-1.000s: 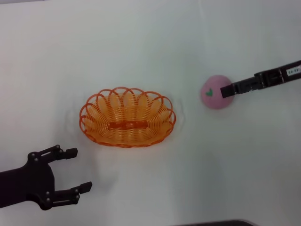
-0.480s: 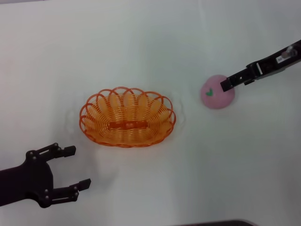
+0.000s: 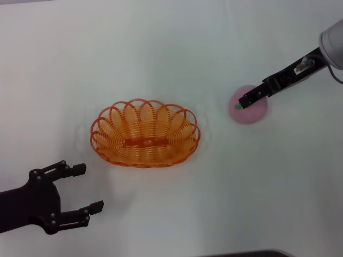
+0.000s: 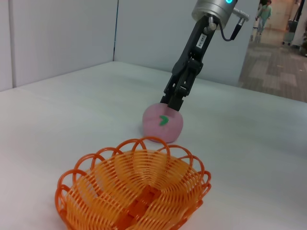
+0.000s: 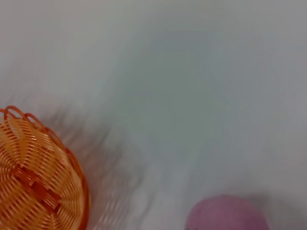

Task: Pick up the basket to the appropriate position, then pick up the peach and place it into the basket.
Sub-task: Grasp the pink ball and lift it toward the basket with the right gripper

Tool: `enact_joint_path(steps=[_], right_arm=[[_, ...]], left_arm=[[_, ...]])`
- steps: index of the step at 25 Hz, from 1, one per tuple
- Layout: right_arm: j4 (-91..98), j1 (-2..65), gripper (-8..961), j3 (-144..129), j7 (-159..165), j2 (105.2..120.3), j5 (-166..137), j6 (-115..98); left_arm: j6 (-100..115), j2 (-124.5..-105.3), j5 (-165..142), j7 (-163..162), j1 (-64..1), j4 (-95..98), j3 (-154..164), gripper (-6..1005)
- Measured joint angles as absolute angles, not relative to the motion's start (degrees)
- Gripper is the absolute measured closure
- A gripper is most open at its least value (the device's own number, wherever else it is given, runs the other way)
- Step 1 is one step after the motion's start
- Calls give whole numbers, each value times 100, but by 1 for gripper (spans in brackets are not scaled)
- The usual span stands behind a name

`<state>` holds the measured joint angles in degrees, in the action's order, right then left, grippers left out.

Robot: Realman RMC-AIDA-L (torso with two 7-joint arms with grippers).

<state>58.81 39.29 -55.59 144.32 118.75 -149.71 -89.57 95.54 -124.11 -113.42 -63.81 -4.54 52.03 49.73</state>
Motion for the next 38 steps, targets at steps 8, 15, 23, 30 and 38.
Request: enact_joint_path(steps=[8,15,23,30,38], right_arm=[[5670,3982,61,-5695,14499,11895,-15133,-8753],[5553,4061,62,-5776,14500,11954,-15416,-8599],[5536,4075,289,-5792,14490,11953,-15384,-8529],[5605,4027,512,-5697,14455,11925,-15133,-8589],[5902,4000,719,-5397,14171,11876,-14630,-9177]], left_arm=[[9549,-12410,-11342,-6380,-477,5182,4975,138],[9533,-12410,-11342,-6381,-491,5176,4975,138],[9503,-12403,-11345,-6381,-511,5088,4974,139],[9510,-12401,-11347,-6380,-520,5046,4966,139],[9550,-12401,-11347,-6377,-518,5036,4826,138]])
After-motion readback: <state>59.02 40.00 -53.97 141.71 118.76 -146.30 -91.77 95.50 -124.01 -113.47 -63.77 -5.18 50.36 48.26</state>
